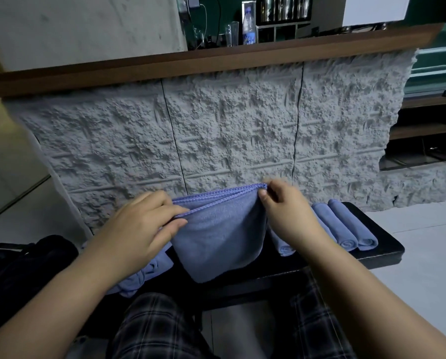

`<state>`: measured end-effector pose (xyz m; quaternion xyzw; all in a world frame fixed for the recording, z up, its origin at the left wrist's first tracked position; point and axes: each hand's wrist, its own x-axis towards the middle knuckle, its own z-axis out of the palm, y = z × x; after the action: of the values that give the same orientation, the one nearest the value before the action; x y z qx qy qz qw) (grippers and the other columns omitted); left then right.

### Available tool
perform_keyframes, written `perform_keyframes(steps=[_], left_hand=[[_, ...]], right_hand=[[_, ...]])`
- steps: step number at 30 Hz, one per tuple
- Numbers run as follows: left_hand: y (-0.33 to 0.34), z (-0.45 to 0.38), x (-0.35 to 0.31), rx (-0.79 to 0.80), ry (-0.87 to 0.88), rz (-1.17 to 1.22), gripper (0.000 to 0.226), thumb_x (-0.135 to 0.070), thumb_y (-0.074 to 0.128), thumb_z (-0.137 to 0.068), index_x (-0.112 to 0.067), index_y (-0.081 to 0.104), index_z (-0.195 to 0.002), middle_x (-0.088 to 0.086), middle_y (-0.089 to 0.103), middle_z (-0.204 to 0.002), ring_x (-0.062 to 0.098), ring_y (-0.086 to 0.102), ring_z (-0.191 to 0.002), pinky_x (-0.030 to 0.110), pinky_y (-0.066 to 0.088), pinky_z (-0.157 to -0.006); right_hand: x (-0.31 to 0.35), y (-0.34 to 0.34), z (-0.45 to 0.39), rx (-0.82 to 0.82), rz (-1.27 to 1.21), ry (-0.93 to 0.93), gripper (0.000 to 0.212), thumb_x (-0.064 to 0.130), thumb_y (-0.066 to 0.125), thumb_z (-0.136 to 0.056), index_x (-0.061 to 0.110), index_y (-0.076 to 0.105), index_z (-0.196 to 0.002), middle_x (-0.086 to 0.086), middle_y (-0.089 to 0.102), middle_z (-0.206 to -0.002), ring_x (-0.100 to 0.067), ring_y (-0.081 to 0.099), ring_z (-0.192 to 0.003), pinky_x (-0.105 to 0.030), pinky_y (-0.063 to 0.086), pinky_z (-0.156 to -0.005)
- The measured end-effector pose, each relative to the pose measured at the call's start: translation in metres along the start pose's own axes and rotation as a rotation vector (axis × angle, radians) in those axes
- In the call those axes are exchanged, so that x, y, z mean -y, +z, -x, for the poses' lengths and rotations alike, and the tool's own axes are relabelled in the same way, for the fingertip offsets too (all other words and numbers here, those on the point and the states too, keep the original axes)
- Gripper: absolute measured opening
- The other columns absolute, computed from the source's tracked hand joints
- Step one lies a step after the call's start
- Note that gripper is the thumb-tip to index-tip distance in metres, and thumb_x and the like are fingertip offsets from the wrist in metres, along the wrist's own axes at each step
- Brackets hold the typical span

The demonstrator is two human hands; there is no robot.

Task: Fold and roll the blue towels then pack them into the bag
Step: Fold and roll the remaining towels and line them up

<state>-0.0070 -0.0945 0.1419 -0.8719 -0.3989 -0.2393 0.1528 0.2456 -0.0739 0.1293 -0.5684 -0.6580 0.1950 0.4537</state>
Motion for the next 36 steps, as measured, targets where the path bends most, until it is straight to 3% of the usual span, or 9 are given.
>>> perform_keyframes(steps=[7,12,14,18,20,23,26,30,36], left_hand=[[0.030,0.000,0.005,-0.054,-0.022,0.190,0.032,-0.026,0.046,-0.091,-0.012,0.063,-0.113,-0.004,0.050,-0.086,0.013,0.051,-0.076,0.022,0.040,-0.075],[0.065,0.002,0.017,0.043,-0.144,0.325,0.022,-0.023,0.057,-0.084,-0.017,0.066,-0.102,-0.016,0.042,-0.089,-0.001,0.046,-0.079,0.006,0.033,-0.075],[0.079,0.000,0.019,0.079,-0.237,0.347,0.023,-0.015,0.063,-0.079,-0.020,0.065,-0.101,-0.015,0.039,-0.090,-0.005,0.042,-0.078,0.001,0.030,-0.077],[0.111,-0.009,0.026,0.155,-0.524,0.268,0.048,-0.005,0.069,-0.079,-0.012,0.054,-0.125,0.005,0.047,-0.109,0.013,0.051,-0.097,0.017,0.033,-0.082],[0.126,-0.014,0.035,0.194,-0.610,0.212,0.035,-0.008,0.067,-0.081,-0.008,0.060,-0.115,0.011,0.055,-0.108,0.027,0.054,-0.105,0.025,0.034,-0.085],[0.138,-0.022,0.049,0.132,-0.678,0.173,0.007,-0.014,0.070,-0.078,-0.010,0.066,-0.082,0.006,0.054,-0.078,0.033,0.058,-0.086,0.035,0.040,-0.073],[0.148,-0.030,0.061,0.090,-0.820,0.191,0.015,-0.027,0.068,-0.080,-0.020,0.058,-0.071,-0.006,0.050,-0.057,0.028,0.057,-0.068,0.033,0.039,-0.058],[0.178,-0.040,0.075,-0.129,-1.146,0.719,0.017,-0.022,0.061,-0.088,-0.020,0.057,-0.073,-0.001,0.062,-0.051,0.020,0.059,-0.047,0.031,0.048,-0.058],[0.216,-0.050,0.084,-0.293,-1.147,0.756,0.019,-0.019,0.058,-0.091,-0.023,0.054,-0.073,-0.004,0.068,-0.069,0.020,0.067,-0.067,0.035,0.053,-0.072]], right_hand=[[-0.033,0.018,-0.015,0.050,0.026,0.092,0.033,0.019,0.046,-0.098,0.014,0.040,-0.066,0.003,0.039,-0.056,-0.010,0.035,-0.054,-0.015,0.030,-0.047],[-0.069,0.046,-0.033,0.145,0.132,0.147,0.033,0.018,0.050,-0.095,0.012,0.040,-0.065,-0.003,0.041,-0.058,-0.017,0.036,-0.059,-0.026,0.025,-0.049],[-0.083,0.058,-0.041,0.179,0.148,0.185,0.025,0.019,0.051,-0.094,0.012,0.049,-0.070,-0.003,0.046,-0.060,-0.020,0.041,-0.062,-0.020,0.028,-0.049],[-0.105,0.078,-0.055,0.231,0.175,0.195,0.024,0.020,0.053,-0.093,0.012,0.053,-0.071,0.002,0.046,-0.060,-0.021,0.045,-0.066,-0.032,0.026,-0.055],[-0.109,0.085,-0.062,0.235,0.186,0.189,0.022,0.021,0.053,-0.094,0.013,0.058,-0.075,0.001,0.053,-0.064,-0.021,0.049,-0.072,-0.032,0.027,-0.060],[-0.116,0.095,-0.075,0.196,0.137,0.203,0.020,0.019,0.051,-0.095,0.008,0.061,-0.081,-0.010,0.065,-0.073,-0.025,0.058,-0.074,-0.034,0.045,-0.069],[-0.123,0.107,-0.085,0.172,-0.168,0.301,0.024,0.011,0.048,-0.097,0.014,0.056,-0.074,-0.005,0.064,-0.065,-0.018,0.062,-0.063,-0.034,0.056,-0.067],[-0.130,0.120,-0.096,0.105,-0.287,0.256,0.016,0.009,0.046,-0.098,0.014,0.058,-0.088,-0.002,0.066,-0.077,-0.020,0.065,-0.076,-0.032,0.055,-0.077],[-0.150,0.144,-0.116,0.100,-0.232,0.225,0.014,0.013,0.046,-0.097,0.018,0.058,-0.101,-0.004,0.068,-0.093,-0.026,0.066,-0.092,-0.047,0.050,-0.090]])
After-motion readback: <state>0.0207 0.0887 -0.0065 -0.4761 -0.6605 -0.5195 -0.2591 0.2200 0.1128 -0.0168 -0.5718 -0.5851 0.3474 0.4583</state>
